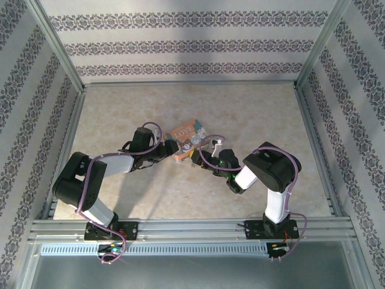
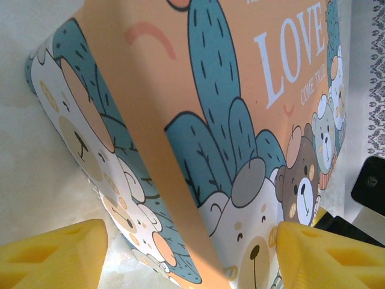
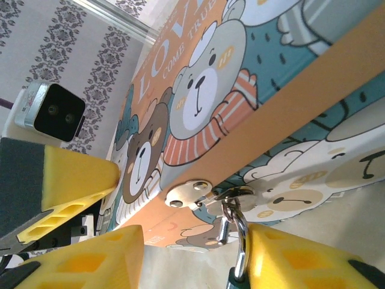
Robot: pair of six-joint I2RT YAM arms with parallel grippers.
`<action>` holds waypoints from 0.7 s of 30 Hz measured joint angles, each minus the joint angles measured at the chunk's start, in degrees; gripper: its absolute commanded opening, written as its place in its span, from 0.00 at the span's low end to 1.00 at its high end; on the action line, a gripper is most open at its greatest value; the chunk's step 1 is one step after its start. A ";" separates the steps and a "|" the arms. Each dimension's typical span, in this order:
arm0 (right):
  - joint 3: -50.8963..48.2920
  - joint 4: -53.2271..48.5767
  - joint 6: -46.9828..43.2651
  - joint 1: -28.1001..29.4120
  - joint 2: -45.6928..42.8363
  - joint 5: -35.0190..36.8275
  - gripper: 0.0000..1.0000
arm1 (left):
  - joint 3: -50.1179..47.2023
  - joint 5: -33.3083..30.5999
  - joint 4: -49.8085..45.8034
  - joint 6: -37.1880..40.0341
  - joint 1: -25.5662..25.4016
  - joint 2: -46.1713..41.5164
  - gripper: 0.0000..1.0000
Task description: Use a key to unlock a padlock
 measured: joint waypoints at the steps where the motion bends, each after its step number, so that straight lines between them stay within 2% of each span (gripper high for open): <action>1: -0.13 0.15 0.00 0.00 0.07 0.02 0.42 | 0.00 0.00 0.00 0.00 0.00 0.02 0.73; 16: -0.35 1.84 1.66 -0.02 2.93 0.37 0.20 | 0.11 0.15 0.11 0.00 0.00 0.22 0.73; 21: -0.68 2.10 2.16 -0.09 2.95 0.92 0.06 | 0.11 0.17 0.24 0.00 0.00 0.31 0.73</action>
